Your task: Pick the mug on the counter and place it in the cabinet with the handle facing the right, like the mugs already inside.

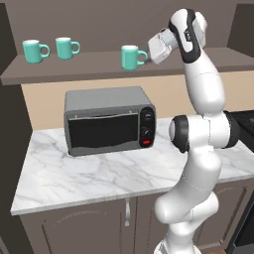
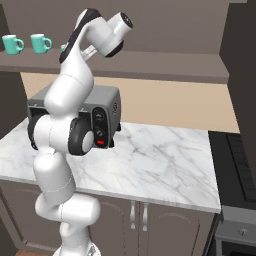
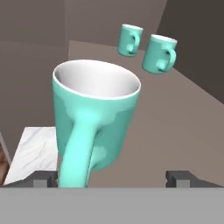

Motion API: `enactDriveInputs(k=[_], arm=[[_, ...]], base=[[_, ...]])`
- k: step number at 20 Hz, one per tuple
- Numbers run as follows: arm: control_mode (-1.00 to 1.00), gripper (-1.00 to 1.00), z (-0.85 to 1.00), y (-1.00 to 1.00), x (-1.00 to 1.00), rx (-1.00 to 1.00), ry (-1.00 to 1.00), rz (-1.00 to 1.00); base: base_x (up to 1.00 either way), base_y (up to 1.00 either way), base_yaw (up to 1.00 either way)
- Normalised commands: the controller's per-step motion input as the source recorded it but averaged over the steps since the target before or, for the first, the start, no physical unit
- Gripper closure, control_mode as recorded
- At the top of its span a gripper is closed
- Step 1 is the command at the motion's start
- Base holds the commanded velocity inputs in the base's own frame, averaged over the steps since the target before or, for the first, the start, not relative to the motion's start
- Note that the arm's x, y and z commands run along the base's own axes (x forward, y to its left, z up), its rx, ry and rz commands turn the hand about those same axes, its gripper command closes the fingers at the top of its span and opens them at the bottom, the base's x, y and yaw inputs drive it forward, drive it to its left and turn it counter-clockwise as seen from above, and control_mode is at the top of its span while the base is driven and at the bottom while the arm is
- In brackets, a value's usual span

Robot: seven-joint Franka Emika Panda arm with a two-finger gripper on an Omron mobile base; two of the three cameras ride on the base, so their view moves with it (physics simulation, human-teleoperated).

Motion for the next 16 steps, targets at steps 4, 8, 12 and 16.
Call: enactDriveInputs(k=[4, 8, 12, 16], arm=[[-1.0, -1.0, 0.0, 0.0, -0.12, 0.0, -0.01, -0.04], [-1.0, -1.0, 0.0, 0.0, -0.42, 0.0, -0.05, 0.0], [-1.0, -1.0, 0.0, 0.05, -0.58, 0.0, -0.08, 0.0], [-1.0, -1.0, 0.0, 0.02, -0.56, 0.0, -0.06, 0.0]], base=[[0.0, 0.0, 0.0], [0.0, 0.0, 0.0], [0.0, 0.0, 0.0], [0.0, 0.0, 0.0]])
